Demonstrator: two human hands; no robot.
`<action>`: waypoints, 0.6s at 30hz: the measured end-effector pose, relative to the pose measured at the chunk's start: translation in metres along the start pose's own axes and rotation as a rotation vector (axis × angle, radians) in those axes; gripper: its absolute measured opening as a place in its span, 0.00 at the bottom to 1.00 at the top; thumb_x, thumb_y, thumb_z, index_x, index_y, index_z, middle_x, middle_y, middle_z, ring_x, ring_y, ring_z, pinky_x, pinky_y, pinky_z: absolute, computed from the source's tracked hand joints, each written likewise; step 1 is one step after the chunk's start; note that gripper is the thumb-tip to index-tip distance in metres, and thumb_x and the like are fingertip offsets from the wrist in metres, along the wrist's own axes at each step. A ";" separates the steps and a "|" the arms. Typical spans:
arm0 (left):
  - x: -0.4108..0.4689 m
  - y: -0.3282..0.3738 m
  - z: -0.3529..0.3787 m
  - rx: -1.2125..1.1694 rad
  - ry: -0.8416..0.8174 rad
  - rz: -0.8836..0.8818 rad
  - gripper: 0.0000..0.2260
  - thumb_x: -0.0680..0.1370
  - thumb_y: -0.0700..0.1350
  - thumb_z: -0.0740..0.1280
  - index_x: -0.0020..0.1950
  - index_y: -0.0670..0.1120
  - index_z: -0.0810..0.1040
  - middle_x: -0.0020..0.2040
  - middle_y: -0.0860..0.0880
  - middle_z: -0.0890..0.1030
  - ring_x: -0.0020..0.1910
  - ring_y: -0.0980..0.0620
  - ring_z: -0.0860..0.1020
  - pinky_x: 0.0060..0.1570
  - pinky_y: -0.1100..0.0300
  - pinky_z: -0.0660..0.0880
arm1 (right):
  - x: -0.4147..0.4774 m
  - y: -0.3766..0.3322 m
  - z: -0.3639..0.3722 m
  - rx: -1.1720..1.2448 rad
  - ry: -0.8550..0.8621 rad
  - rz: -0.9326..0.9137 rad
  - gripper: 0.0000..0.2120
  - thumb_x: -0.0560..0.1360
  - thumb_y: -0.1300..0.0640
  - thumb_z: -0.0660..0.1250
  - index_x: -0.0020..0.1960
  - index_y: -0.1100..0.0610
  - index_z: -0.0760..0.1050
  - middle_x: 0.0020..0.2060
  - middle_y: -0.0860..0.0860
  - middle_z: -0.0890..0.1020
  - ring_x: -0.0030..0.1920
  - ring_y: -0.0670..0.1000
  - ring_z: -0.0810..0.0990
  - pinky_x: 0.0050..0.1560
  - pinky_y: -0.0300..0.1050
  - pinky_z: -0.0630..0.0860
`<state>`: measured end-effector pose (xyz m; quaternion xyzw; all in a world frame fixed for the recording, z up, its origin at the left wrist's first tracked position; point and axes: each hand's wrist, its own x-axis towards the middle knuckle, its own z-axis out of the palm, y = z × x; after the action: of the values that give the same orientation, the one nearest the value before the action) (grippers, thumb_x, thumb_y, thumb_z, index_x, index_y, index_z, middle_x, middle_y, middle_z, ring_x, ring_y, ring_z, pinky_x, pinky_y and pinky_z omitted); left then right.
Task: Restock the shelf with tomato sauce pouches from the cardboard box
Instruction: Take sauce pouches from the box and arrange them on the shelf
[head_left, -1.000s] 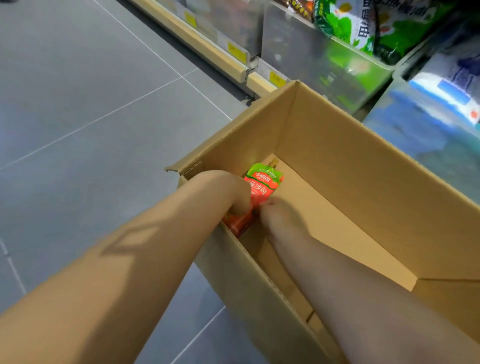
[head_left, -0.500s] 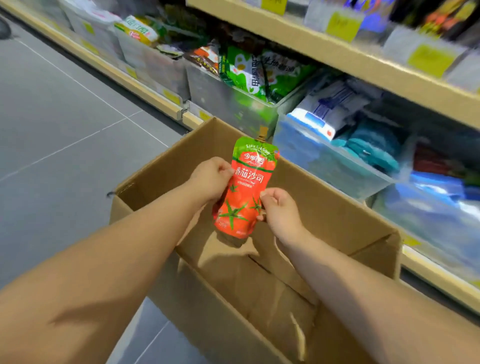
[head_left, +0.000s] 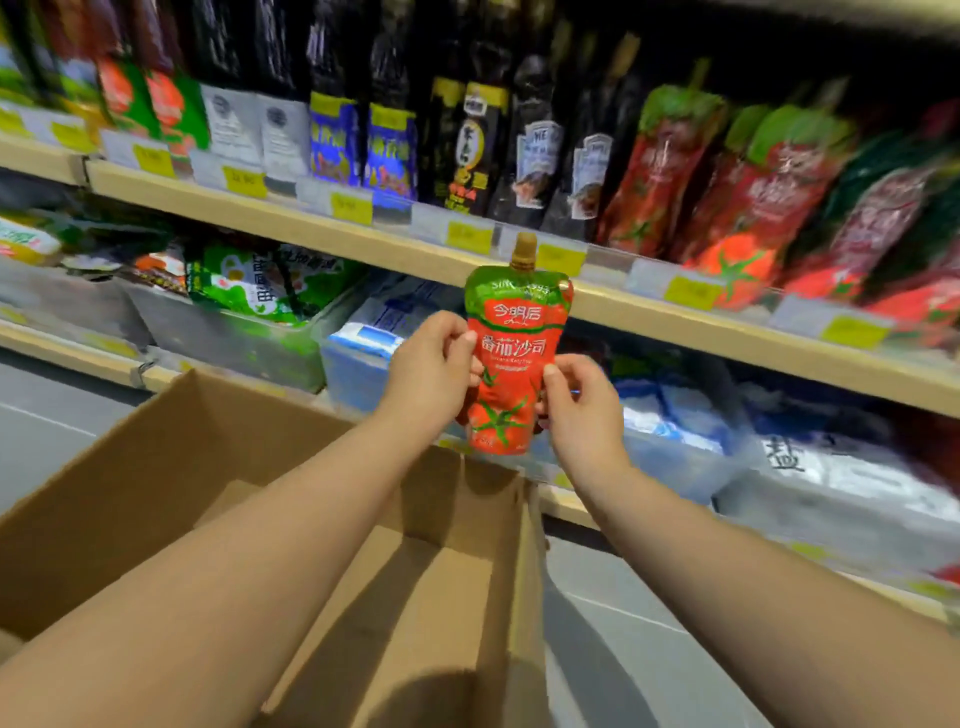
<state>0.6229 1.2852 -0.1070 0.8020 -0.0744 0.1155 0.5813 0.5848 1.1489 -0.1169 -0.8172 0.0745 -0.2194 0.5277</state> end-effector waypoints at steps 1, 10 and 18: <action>0.002 0.012 0.010 -0.032 -0.003 0.010 0.12 0.79 0.43 0.59 0.37 0.53 0.68 0.31 0.52 0.77 0.30 0.52 0.77 0.41 0.55 0.76 | 0.006 -0.003 -0.014 -0.019 0.028 -0.028 0.06 0.78 0.57 0.60 0.44 0.54 0.73 0.36 0.51 0.79 0.39 0.57 0.80 0.45 0.55 0.79; 0.030 0.107 0.058 -0.104 0.052 0.223 0.09 0.79 0.44 0.57 0.41 0.55 0.71 0.36 0.50 0.80 0.38 0.51 0.81 0.48 0.45 0.79 | 0.059 -0.042 -0.111 -0.174 0.142 -0.355 0.08 0.79 0.57 0.59 0.44 0.48 0.72 0.35 0.40 0.74 0.37 0.39 0.71 0.35 0.32 0.65; 0.068 0.157 0.080 0.041 0.054 0.362 0.06 0.81 0.46 0.56 0.48 0.48 0.71 0.44 0.48 0.81 0.46 0.48 0.80 0.49 0.46 0.78 | 0.124 -0.064 -0.134 -0.170 0.276 -0.324 0.07 0.80 0.56 0.57 0.45 0.51 0.71 0.37 0.45 0.73 0.38 0.48 0.70 0.35 0.37 0.65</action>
<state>0.6566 1.1612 0.0313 0.7838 -0.1994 0.2413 0.5363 0.6300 1.0214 0.0215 -0.8223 0.0320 -0.4038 0.3996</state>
